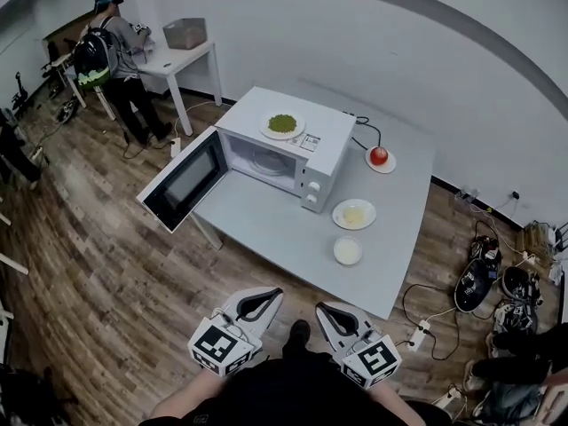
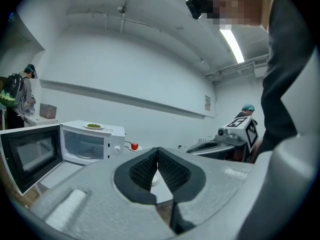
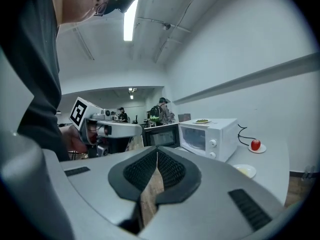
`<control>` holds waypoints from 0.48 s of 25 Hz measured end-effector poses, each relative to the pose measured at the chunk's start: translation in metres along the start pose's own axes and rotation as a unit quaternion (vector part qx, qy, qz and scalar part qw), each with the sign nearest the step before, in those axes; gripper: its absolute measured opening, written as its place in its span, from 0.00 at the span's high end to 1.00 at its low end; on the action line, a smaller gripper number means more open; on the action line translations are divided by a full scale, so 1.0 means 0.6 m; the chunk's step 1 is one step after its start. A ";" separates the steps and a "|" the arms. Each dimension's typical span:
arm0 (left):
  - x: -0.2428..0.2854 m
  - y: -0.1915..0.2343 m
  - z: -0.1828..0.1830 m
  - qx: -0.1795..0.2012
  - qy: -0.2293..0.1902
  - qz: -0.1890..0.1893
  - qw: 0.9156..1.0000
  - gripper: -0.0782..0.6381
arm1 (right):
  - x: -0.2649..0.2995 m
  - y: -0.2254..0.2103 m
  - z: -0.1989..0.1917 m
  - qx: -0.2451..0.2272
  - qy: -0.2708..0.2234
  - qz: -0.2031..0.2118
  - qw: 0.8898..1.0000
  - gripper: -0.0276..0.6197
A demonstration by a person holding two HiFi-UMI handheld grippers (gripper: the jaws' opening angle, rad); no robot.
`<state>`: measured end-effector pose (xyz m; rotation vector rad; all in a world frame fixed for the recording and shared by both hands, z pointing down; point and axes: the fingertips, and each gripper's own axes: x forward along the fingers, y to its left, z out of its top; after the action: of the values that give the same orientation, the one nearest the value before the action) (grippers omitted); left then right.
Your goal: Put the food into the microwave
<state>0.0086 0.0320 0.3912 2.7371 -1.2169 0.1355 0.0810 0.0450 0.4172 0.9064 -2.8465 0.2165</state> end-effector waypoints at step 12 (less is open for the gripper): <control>0.156 0.040 0.000 -0.003 0.031 -0.006 0.999 0.88 | 0.025 -0.198 -0.033 0.033 0.018 -0.035 0.999 0.93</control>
<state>0.0531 -0.0523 0.4066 2.7135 -1.1826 0.2136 0.1396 -0.0557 0.4502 1.0013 -2.7836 0.3169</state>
